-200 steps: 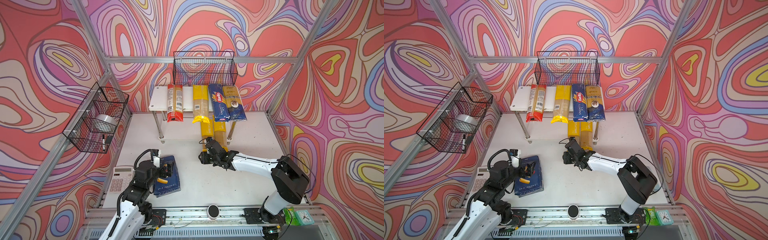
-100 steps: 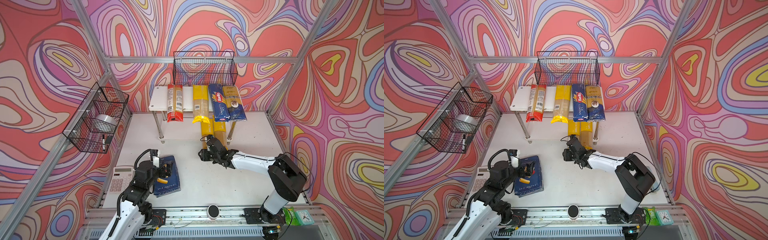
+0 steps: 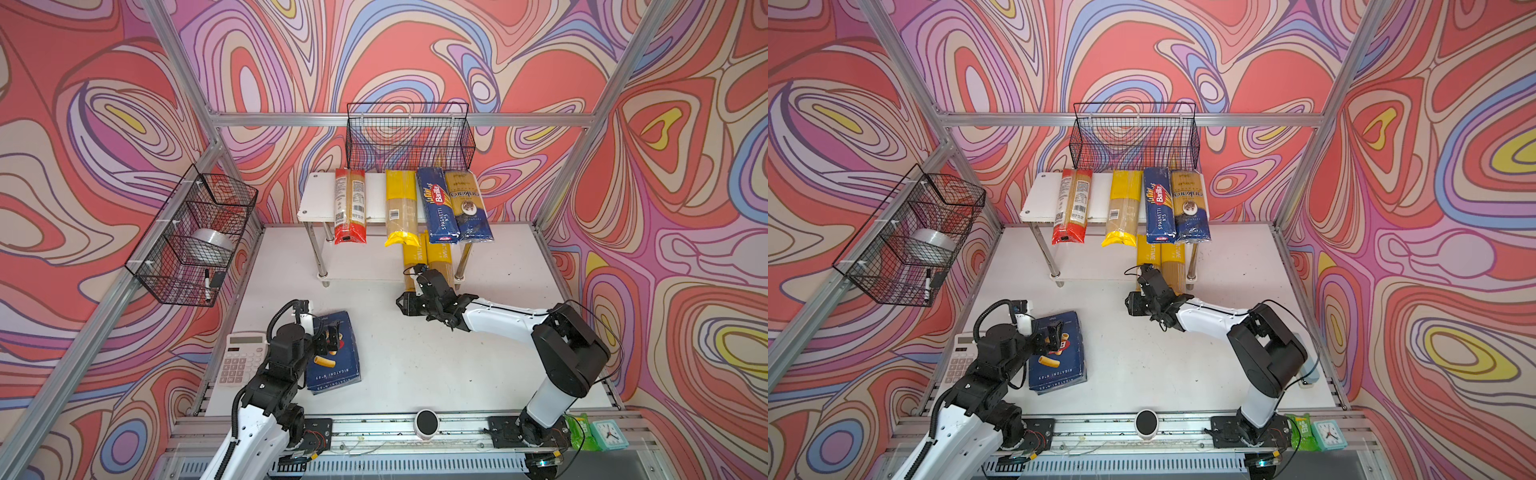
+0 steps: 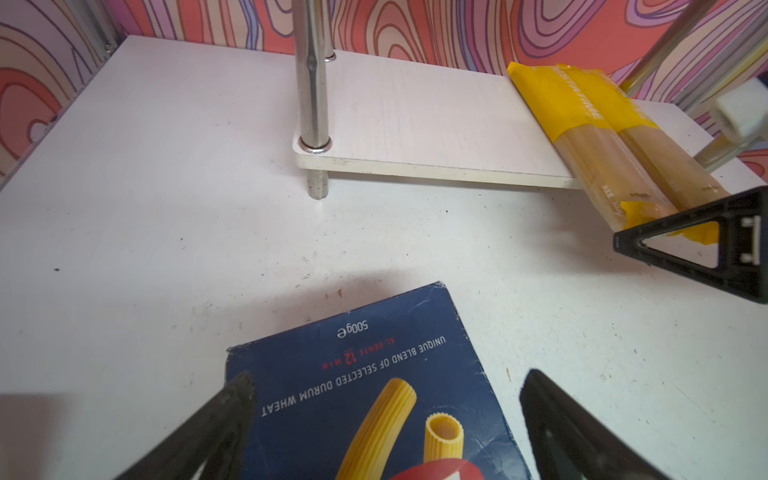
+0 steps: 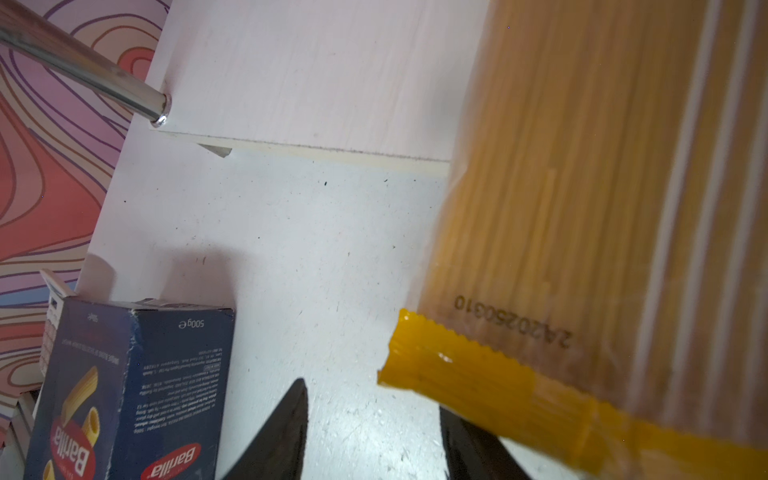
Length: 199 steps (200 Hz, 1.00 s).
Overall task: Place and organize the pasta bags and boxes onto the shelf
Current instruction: 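Move the right gripper to the blue Barilla box while the left gripper opens beside it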
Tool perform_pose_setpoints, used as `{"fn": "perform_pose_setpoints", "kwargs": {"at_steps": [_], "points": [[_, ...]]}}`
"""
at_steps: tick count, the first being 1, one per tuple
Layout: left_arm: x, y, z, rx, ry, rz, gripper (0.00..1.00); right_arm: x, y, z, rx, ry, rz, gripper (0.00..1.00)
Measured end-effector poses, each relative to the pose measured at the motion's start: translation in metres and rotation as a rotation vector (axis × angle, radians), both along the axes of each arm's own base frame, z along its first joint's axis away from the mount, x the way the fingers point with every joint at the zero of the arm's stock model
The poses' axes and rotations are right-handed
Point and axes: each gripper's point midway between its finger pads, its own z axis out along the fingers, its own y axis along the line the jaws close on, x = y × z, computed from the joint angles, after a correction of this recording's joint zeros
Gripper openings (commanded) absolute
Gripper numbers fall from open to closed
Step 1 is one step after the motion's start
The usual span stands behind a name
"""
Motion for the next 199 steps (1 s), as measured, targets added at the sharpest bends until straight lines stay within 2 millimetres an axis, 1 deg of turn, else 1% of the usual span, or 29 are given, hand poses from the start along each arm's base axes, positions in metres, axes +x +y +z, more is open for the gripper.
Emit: {"fn": "perform_pose_setpoints", "kwargs": {"at_steps": [13,27,37,60,70,83,93,118,134,159,177,199], "points": [[-0.002,0.004,-0.001,-0.013,0.015,0.031,1.0,-0.006,0.002,0.008,0.005,-0.01,0.03,0.53],[-0.004,0.006,0.0,-0.026,0.041,0.052,1.0,-0.017,0.008,0.023,0.03,-0.036,0.076,0.54],[-0.005,0.006,0.006,-0.038,0.054,0.061,1.0,-0.028,0.012,0.038,0.056,-0.061,0.115,0.54],[-0.004,0.009,0.027,-0.066,0.049,0.094,1.0,-0.052,0.022,0.072,0.115,-0.127,0.195,0.54],[-0.005,0.011,0.033,-0.078,0.044,0.108,1.0,-0.059,0.026,0.083,0.136,-0.152,0.221,0.54],[-0.006,0.012,0.033,-0.091,0.054,0.122,1.0,-0.066,0.029,0.09,0.155,-0.172,0.248,0.54],[-0.009,0.014,0.028,-0.095,0.077,0.136,1.0,-0.069,0.03,0.091,0.165,-0.174,0.259,0.54],[-0.012,0.022,0.015,-0.107,0.136,0.18,1.0,-0.078,0.032,0.083,0.192,-0.147,0.281,0.54],[-0.011,0.026,0.008,-0.131,0.173,0.205,1.0,-0.088,0.04,0.082,0.213,-0.138,0.308,0.54],[-0.011,0.029,-0.01,-0.189,0.246,0.226,1.0,-0.101,0.06,0.081,0.256,-0.128,0.355,0.54],[-0.013,0.028,-0.021,-0.228,0.292,0.225,1.0,-0.107,0.073,0.071,0.273,-0.1,0.378,0.55],[-0.015,0.022,-0.031,-0.254,0.329,0.204,1.0,-0.113,0.086,0.049,0.265,-0.056,0.394,0.57]]}}
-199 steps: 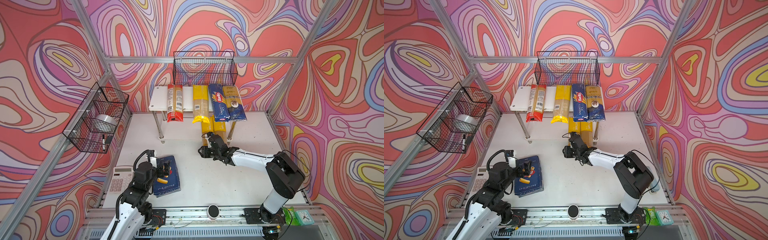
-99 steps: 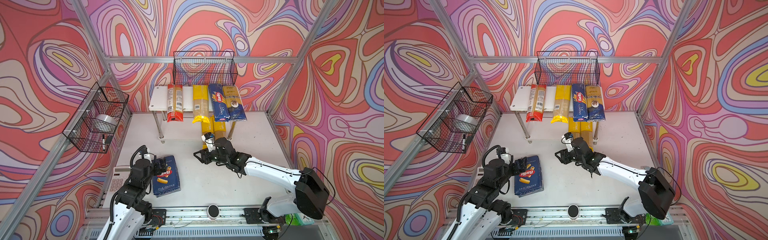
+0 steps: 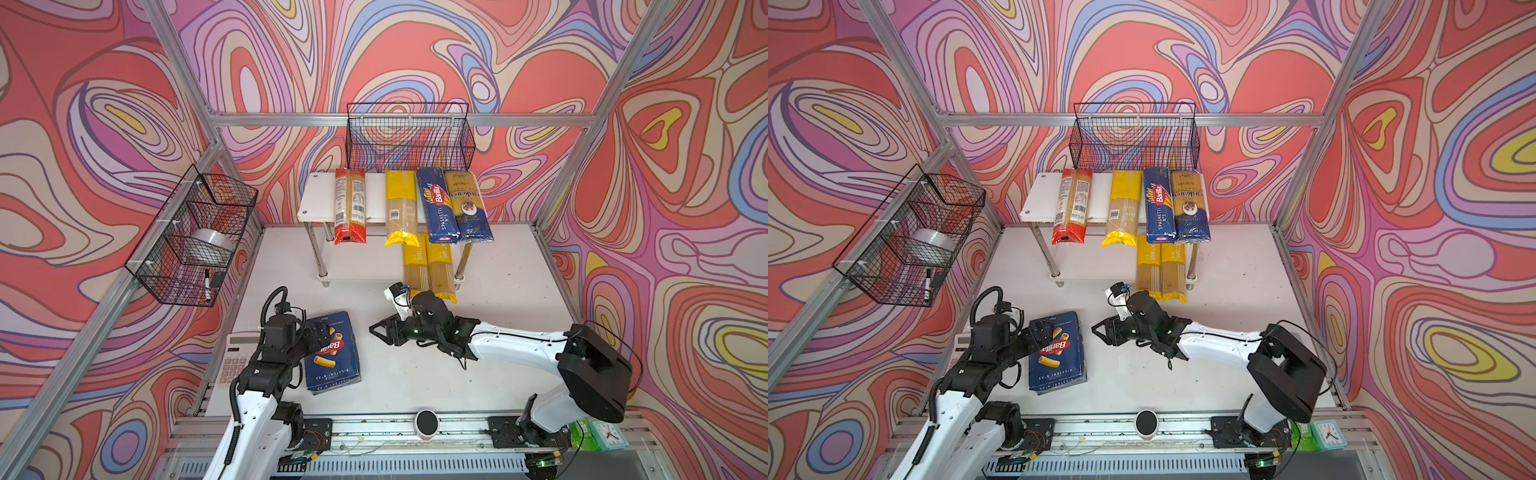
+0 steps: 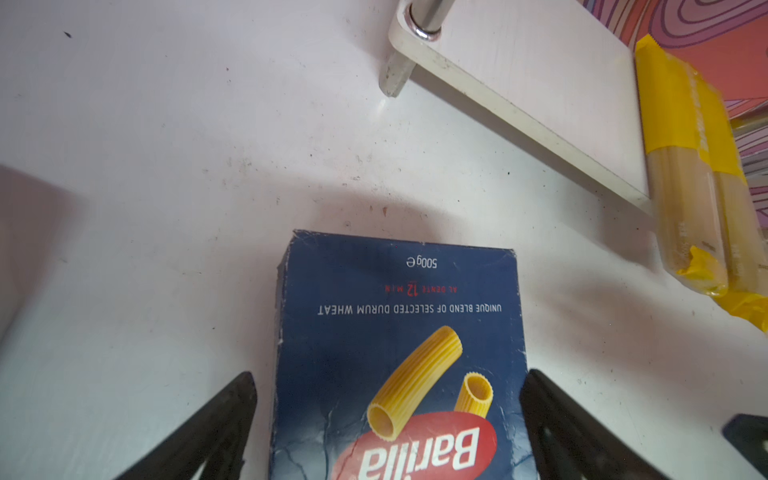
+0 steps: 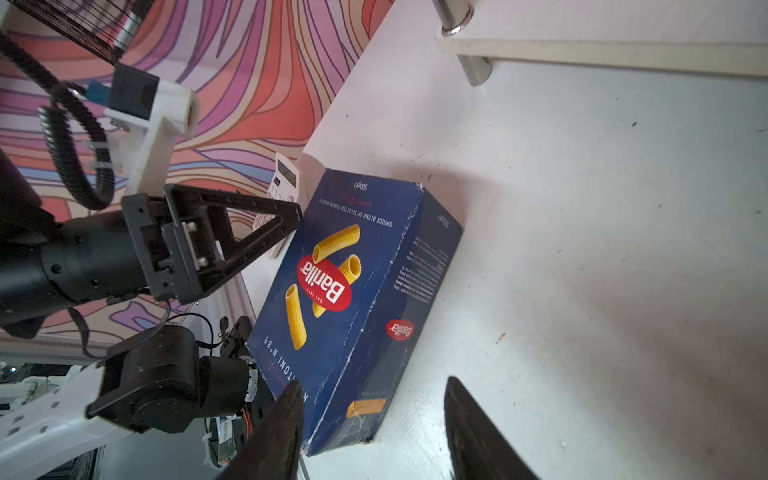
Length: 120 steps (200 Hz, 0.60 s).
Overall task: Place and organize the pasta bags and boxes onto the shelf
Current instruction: 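Move the right gripper to the blue Barilla box while the left gripper opens beside it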
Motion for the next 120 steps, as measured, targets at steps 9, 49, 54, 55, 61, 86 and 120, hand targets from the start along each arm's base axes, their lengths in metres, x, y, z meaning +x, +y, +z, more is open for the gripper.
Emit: {"fn": "perform_pose_setpoints", "kwargs": {"at_steps": [9,49,54,55,61,86,120], "points": [[-0.001,-0.002,-0.004,-0.009,0.012,-0.008,1.0,-0.002,0.005,-0.008,-0.01,0.011,0.007,0.57],[-0.005,-0.008,-0.019,-0.041,0.057,-0.025,1.0,-0.003,0.025,-0.028,-0.041,0.037,0.028,0.58],[-0.004,-0.009,-0.019,-0.044,0.055,-0.026,1.0,-0.002,0.026,-0.029,-0.041,0.037,0.028,0.58],[-0.004,-0.009,-0.019,-0.045,0.054,-0.027,1.0,-0.001,0.027,-0.029,-0.041,0.037,0.028,0.58],[-0.004,-0.009,-0.018,-0.047,0.049,-0.028,1.0,0.0,0.029,-0.03,-0.04,0.036,0.028,0.58],[-0.001,-0.013,-0.015,-0.067,0.024,-0.042,1.0,0.006,0.04,-0.036,-0.04,0.042,0.035,0.58],[0.008,-0.025,-0.017,-0.118,-0.01,-0.093,1.0,0.008,0.05,-0.052,-0.039,0.068,0.053,0.58]]}}
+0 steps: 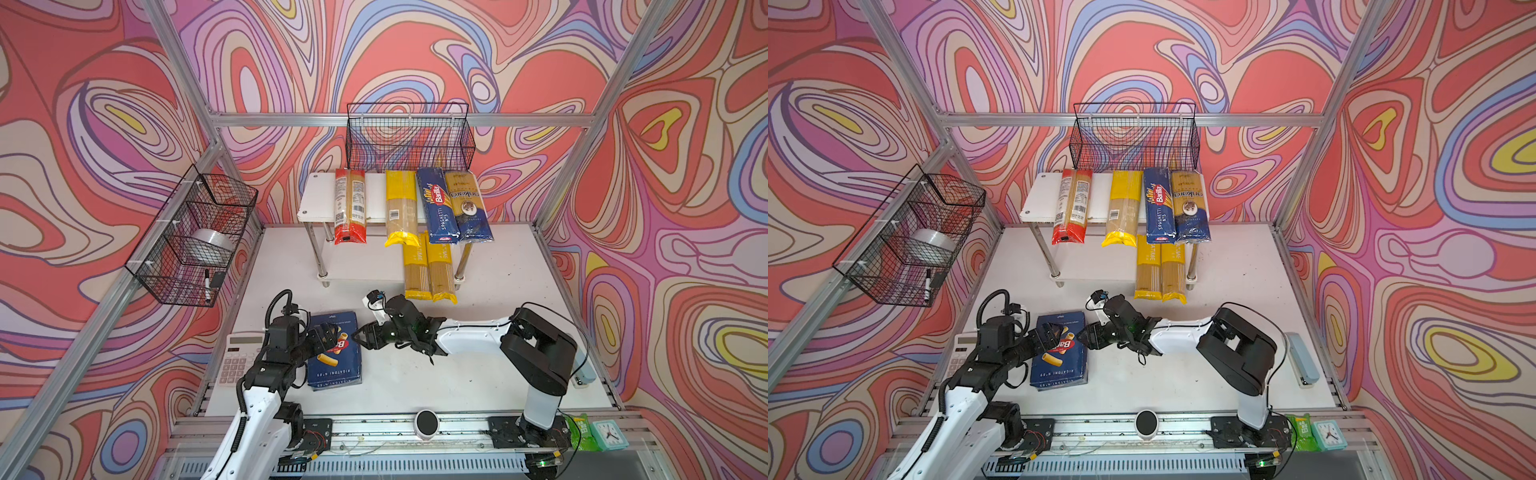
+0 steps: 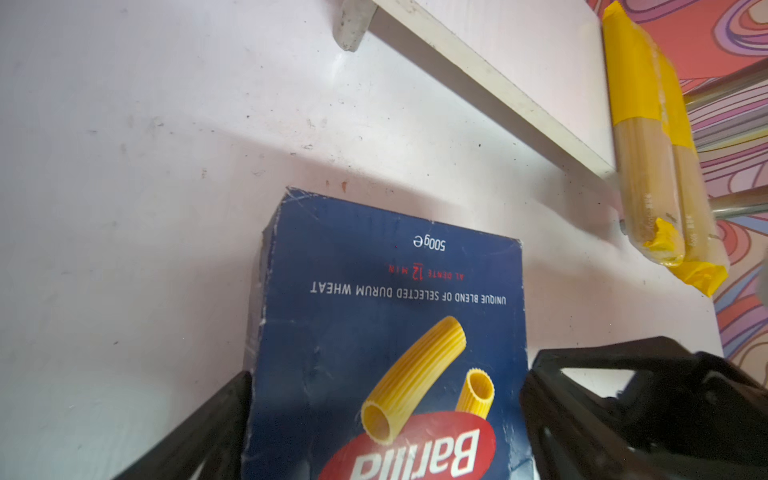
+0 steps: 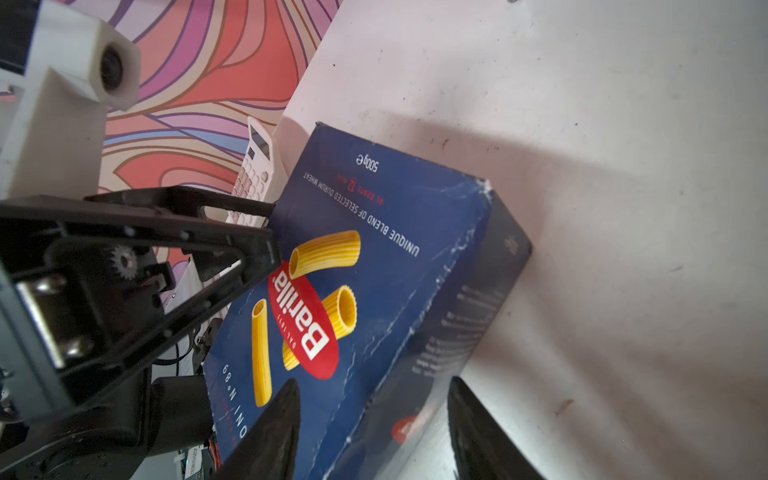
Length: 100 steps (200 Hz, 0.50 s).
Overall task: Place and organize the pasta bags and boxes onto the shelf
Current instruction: 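Move the right gripper to the blue Barilla box while the left gripper opens beside it, then grasp the blue Barilla box from both sides with the left and right grippers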
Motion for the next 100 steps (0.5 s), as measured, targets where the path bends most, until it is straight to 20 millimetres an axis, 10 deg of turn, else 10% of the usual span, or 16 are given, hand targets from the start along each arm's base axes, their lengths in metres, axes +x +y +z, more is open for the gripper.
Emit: {"fn": "perform_pose_setpoints", "kwargs": {"at_steps": [100], "points": [[0.042,-0.058,-0.001,0.038,-0.07,-0.274,1.0,-0.004,-0.029,-0.015,-0.056,0.026,-0.075,0.58]]}}
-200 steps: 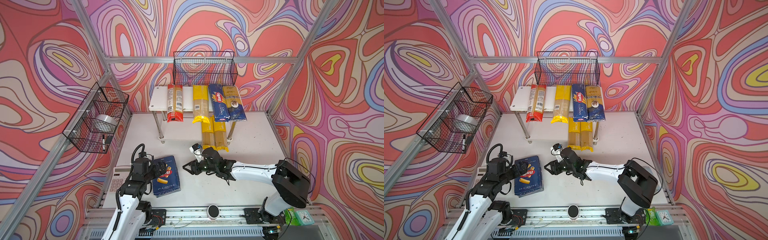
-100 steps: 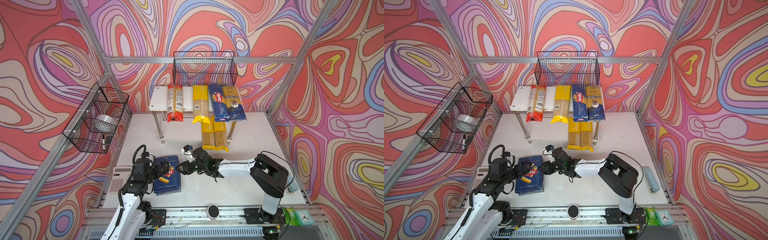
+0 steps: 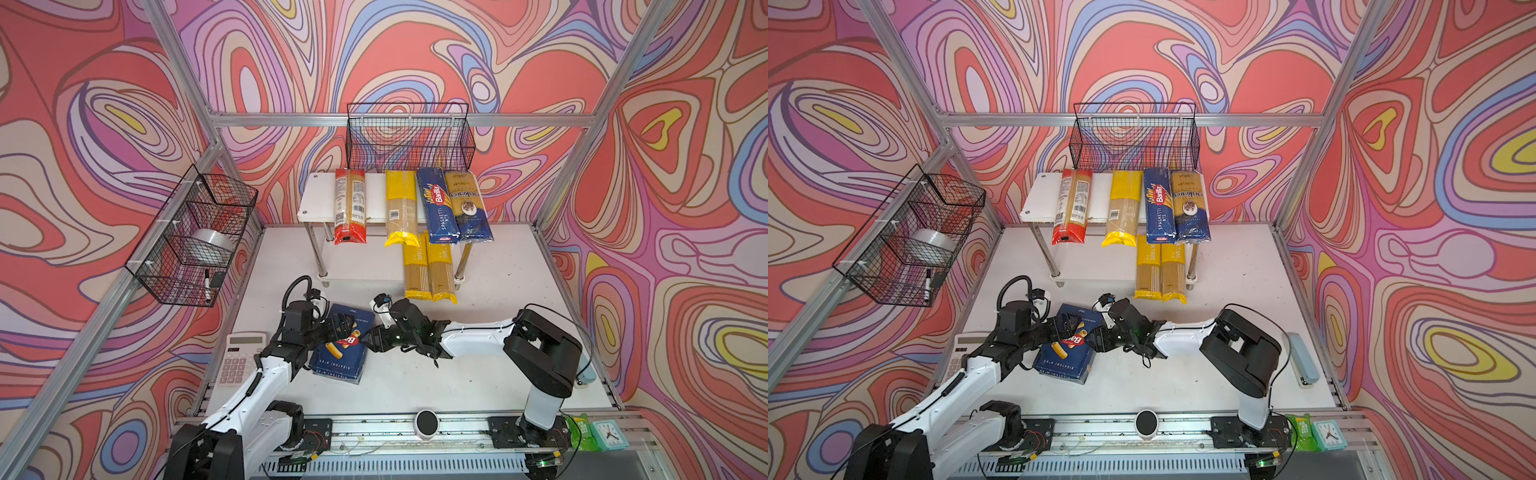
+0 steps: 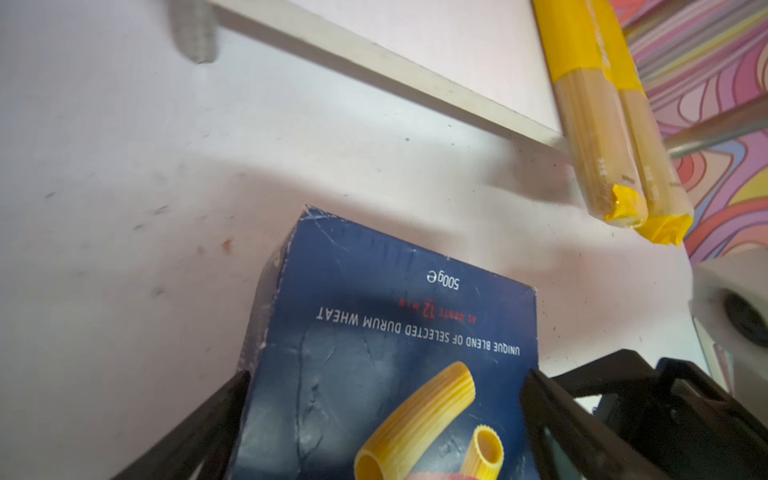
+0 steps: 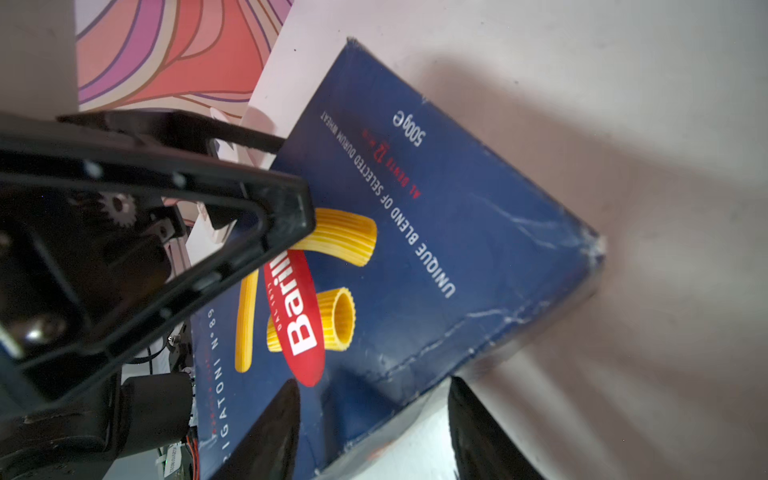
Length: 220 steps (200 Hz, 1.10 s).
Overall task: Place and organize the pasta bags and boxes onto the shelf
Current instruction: 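Grasp the blue Barilla box from both sides with the left and right grippers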
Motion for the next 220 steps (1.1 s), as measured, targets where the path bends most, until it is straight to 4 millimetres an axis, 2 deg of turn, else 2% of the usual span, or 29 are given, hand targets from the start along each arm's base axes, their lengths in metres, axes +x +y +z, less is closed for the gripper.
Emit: {"fn": "perform_pose_setpoints", "kwargs": {"at_steps": [21,51,72,94,113,130,156,169,199,220], "points": [[0.009,-0.027,0.006,0.018,-0.024,-0.1,1.0,-0.007,-0.019,-0.008,-0.015,0.021,-0.042,0.58],[0.019,-0.05,0.02,0.012,-0.048,-0.188,1.0,-0.02,-0.039,-0.003,-0.022,0.008,-0.08,0.58],[0.026,-0.049,0.034,0.051,-0.068,-0.18,1.0,-0.03,-0.047,0.011,-0.051,-0.035,-0.097,0.6],[0.027,-0.031,0.043,0.108,-0.061,-0.107,1.0,-0.031,-0.06,0.033,-0.067,-0.096,-0.13,0.62],[0.016,-0.006,0.045,0.131,-0.014,-0.023,1.0,-0.024,-0.075,0.048,-0.092,-0.163,-0.172,0.64],[0.003,0.012,0.049,0.128,0.018,0.047,1.0,-0.016,-0.081,0.052,-0.135,-0.196,-0.177,0.65],[-0.019,0.021,0.053,0.068,0.047,0.118,1.0,0.009,-0.079,0.058,-0.17,-0.225,-0.174,0.66],[-0.032,0.024,0.044,0.029,0.072,0.155,1.0,0.022,-0.076,0.058,-0.182,-0.236,-0.169,0.66],[-0.07,0.034,0.0,-0.013,0.216,0.239,1.0,0.047,-0.065,0.053,-0.215,-0.24,-0.14,0.67],[-0.082,0.037,-0.004,-0.041,0.246,0.274,1.0,0.056,-0.063,0.041,-0.229,-0.221,-0.121,0.67]]}}
